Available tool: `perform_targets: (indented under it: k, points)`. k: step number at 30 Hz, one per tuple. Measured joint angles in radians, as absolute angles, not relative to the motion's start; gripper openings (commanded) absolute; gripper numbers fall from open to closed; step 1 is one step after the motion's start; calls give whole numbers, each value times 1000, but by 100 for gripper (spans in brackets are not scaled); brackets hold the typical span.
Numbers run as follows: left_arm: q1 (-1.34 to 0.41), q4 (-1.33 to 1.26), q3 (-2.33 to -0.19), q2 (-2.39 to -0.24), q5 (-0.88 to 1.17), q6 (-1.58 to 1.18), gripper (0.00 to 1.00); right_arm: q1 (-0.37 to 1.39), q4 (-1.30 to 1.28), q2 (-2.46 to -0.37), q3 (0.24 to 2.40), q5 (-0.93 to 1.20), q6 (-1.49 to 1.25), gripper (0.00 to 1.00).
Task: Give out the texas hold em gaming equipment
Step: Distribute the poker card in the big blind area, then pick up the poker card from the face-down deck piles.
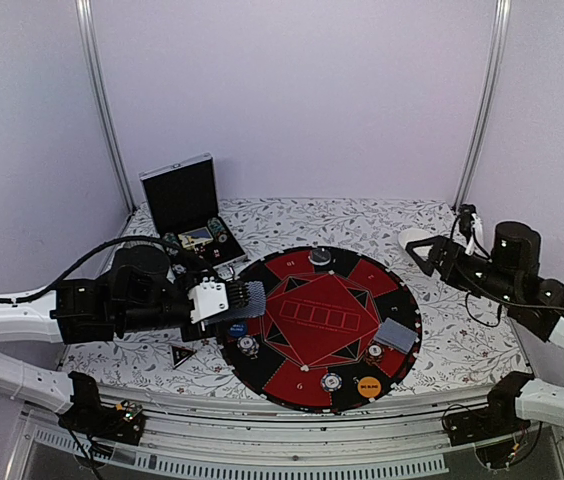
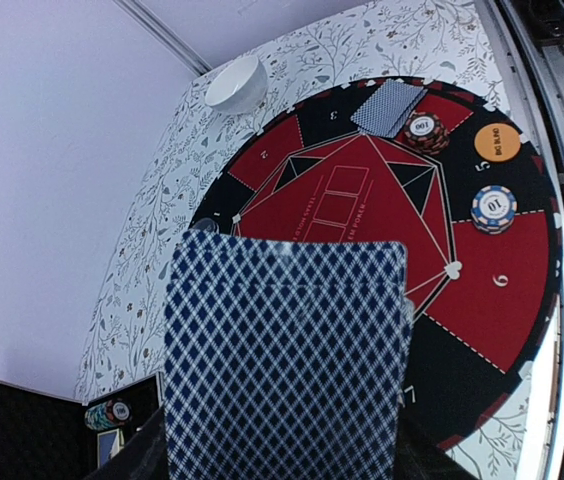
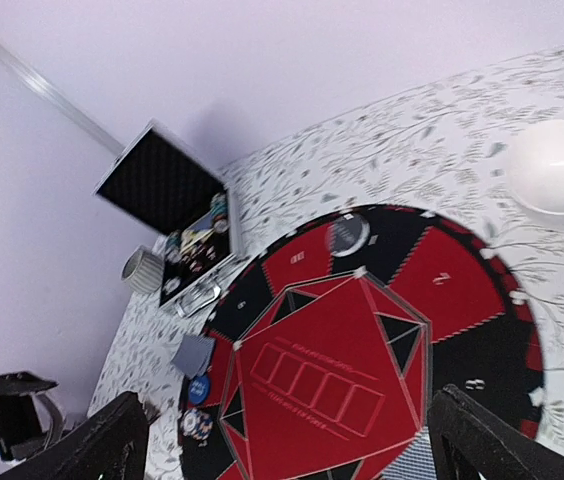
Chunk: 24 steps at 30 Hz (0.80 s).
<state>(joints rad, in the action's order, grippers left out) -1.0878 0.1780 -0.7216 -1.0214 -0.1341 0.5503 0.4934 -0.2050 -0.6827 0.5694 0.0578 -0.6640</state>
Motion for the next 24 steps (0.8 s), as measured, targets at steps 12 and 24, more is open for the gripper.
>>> perform_targets:
  k: [12, 24]
  points:
    - [-1088, 178, -722, -1021, -130, 554, 56, 914, 28, -1410, 1003, 381, -463, 79]
    - [-1088, 177, -721, -1021, -127, 554, 56, 1016, 44, -1684, 1239, 525, -407, 80]
